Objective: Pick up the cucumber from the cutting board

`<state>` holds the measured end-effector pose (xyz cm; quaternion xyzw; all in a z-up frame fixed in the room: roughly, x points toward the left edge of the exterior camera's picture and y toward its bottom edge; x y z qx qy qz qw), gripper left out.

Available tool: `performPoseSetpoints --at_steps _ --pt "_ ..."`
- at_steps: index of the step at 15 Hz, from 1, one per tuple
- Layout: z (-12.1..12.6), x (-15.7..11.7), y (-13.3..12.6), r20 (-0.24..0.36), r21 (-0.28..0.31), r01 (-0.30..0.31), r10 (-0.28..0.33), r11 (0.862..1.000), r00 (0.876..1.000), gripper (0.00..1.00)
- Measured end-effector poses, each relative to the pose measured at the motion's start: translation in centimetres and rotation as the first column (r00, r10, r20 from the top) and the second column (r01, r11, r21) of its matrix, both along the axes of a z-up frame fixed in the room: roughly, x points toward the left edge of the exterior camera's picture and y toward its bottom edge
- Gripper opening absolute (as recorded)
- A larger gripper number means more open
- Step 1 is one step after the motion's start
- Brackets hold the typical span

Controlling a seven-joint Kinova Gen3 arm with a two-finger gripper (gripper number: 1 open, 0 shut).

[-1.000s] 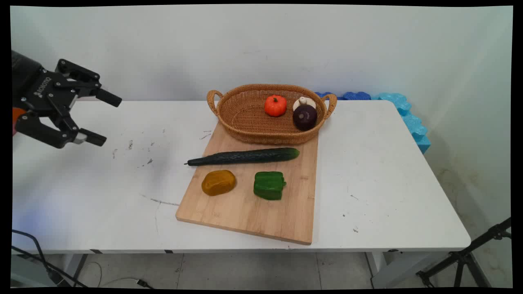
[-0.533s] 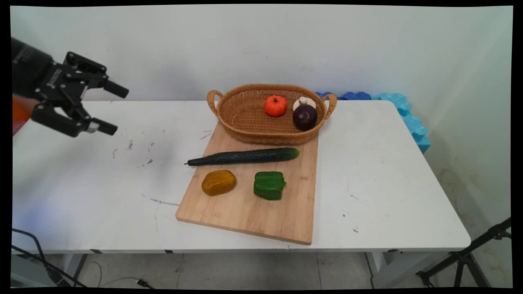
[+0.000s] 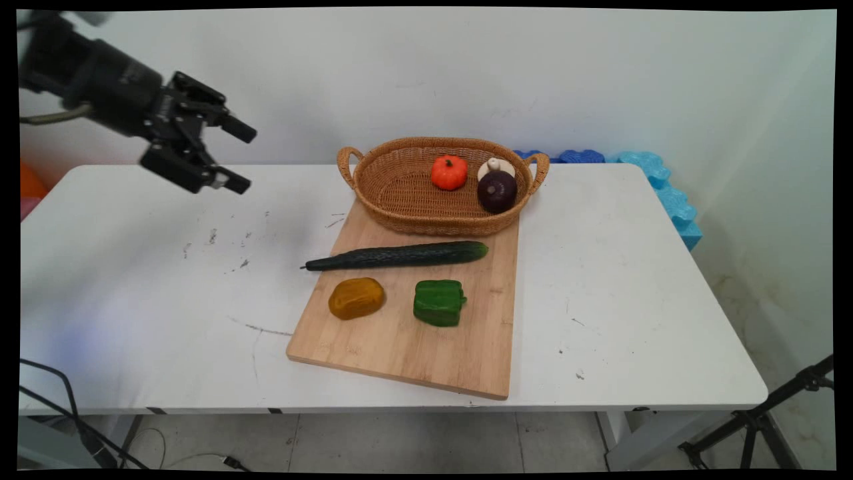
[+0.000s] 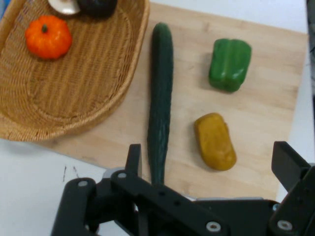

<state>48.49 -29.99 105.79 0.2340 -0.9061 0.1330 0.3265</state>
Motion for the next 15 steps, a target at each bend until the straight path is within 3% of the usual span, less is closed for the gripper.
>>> performPoseSetpoints --at_steps 9,15 --pt "-6.4 -4.5 -6.8 0.107 0.137 -0.079 0.064 0.987 0.992 1.0" --pt "-12.7 -8.1 -11.9 0.155 0.217 -0.106 0.073 0.971 0.985 1.0"
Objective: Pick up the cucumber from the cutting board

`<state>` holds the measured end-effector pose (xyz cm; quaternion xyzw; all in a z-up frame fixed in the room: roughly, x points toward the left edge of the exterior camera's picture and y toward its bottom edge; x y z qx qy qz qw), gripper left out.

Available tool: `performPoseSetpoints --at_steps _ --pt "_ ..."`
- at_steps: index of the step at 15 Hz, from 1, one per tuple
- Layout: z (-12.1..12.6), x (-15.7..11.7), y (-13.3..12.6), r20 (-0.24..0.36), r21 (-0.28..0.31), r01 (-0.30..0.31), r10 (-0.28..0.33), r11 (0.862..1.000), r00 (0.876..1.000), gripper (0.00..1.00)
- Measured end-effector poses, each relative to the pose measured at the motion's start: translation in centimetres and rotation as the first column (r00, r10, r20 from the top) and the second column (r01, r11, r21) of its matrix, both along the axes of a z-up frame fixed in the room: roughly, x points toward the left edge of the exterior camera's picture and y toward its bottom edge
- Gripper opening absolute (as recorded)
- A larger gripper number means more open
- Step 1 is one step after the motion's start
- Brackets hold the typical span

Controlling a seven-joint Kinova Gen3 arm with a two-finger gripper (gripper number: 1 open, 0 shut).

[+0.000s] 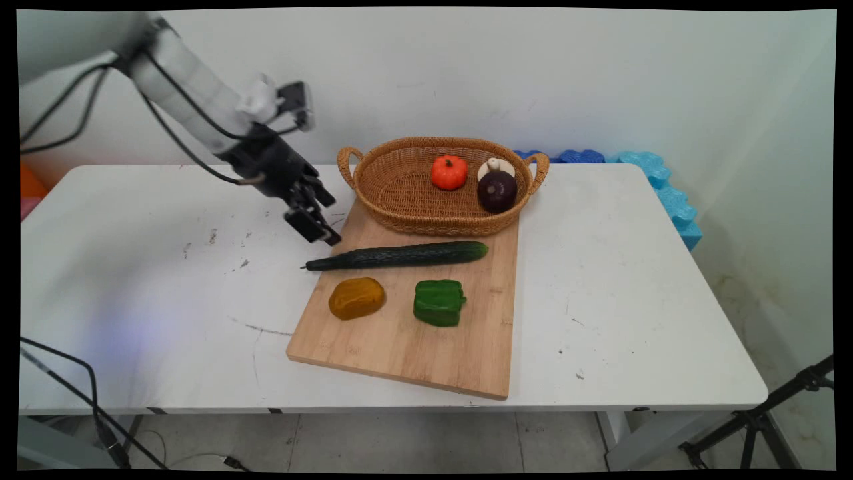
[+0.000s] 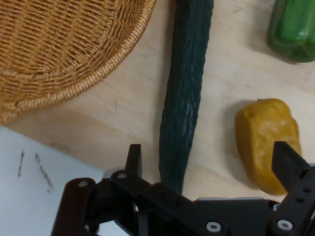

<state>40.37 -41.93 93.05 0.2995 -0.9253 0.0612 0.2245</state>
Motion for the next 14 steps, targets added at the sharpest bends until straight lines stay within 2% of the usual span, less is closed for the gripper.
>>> performPoseSetpoints --at_steps 6,14 --pt "-4.8 -2.4 -3.5 0.022 0.042 0.019 -0.02 0.999 1.0 1.0" --pt "-8.0 -4.1 -5.0 0.035 0.065 0.054 -0.056 0.996 0.998 1.0"
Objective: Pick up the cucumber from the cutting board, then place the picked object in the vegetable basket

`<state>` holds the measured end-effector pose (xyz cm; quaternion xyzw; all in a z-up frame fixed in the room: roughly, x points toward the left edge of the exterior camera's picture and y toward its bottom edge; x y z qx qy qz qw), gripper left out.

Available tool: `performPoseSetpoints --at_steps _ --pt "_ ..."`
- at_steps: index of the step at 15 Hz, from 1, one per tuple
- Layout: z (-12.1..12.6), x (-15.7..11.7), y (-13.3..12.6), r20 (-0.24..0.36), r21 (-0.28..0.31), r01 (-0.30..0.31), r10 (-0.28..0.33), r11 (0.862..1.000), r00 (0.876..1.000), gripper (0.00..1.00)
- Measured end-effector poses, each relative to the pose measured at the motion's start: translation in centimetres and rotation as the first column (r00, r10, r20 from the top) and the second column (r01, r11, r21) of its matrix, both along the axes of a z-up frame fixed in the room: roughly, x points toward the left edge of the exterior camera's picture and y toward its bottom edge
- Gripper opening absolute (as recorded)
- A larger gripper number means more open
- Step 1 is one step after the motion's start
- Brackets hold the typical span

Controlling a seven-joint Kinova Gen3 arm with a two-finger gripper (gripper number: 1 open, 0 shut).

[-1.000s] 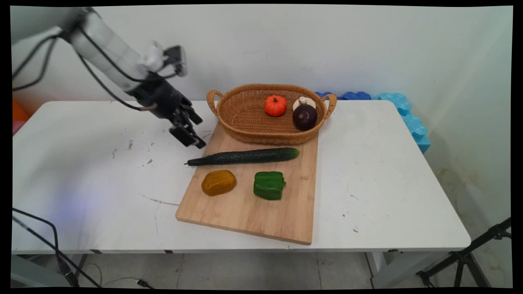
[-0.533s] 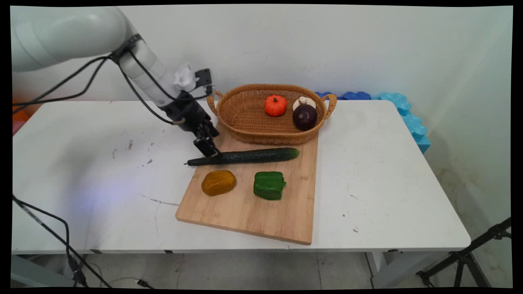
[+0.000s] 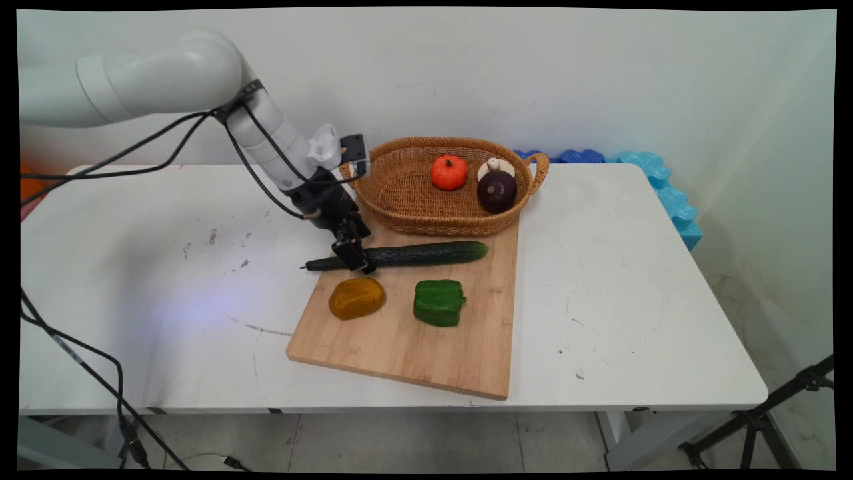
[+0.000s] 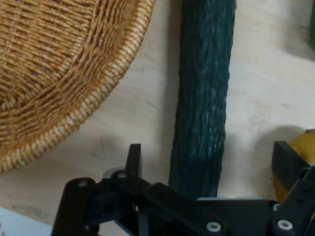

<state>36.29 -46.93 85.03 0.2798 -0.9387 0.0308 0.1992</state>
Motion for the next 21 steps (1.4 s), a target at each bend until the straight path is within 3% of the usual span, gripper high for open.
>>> performPoseSetpoints --at_steps 5,6,15,21 --pt "-1.1 -0.5 -0.3 0.008 0.0 0.016 -0.016 1.0 1.0 1.0" --pt "-1.2 -0.6 -0.4 0.011 -0.002 0.02 -0.02 1.0 1.0 0.0" --pt "-1.2 -0.8 -0.1 0.021 -0.027 0.054 -0.054 0.998 0.998 0.0" --pt "2.8 -0.6 1.6 -0.008 -0.06 0.107 -0.107 0.993 0.994 0.0"
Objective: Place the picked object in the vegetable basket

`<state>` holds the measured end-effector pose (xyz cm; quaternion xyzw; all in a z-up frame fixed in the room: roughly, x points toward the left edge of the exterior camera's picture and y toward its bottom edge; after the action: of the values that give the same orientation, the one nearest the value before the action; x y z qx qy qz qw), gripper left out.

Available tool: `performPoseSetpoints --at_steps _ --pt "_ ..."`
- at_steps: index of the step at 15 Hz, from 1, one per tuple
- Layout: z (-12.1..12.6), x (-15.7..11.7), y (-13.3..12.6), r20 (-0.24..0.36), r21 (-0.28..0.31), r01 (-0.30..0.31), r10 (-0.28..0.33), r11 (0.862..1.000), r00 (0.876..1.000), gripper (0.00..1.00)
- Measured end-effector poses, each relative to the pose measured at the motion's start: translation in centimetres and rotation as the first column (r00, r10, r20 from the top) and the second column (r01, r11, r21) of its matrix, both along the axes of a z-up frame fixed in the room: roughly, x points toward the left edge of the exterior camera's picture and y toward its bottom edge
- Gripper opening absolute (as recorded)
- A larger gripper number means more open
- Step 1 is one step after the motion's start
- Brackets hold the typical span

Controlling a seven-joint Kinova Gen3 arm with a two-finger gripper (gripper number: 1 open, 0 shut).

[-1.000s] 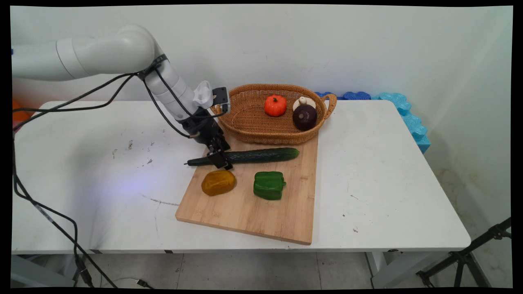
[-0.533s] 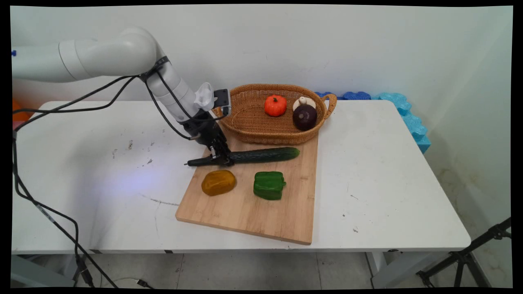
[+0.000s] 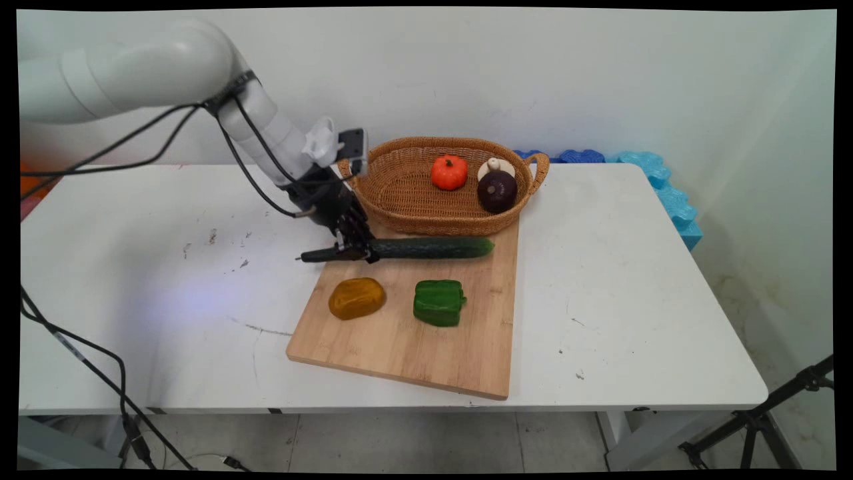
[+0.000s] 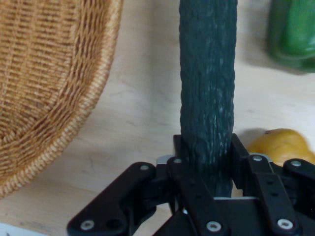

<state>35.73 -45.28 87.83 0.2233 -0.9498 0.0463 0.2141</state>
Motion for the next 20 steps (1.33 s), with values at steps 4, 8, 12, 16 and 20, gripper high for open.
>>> performPoseSetpoints --at_steps 4,8,12,16,20 --pt "5.0 0.2 1.5 -0.047 -0.01 0.015 -0.016 1.0 0.999 0.0" --pt "9.4 0.8 1.3 -0.066 -0.022 -0.012 0.01 1.0 0.998 0.0" --pt "12.7 2.8 -0.8 -0.049 -0.034 -0.105 0.103 0.994 0.993 0.0" --pt "13.5 4.5 -3.2 -0.006 -0.038 -0.197 0.197 0.98 0.98 0.0" --pt "12.4 5.4 -4.9 0.049 -0.034 -0.243 0.245 0.969 0.968 0.0"
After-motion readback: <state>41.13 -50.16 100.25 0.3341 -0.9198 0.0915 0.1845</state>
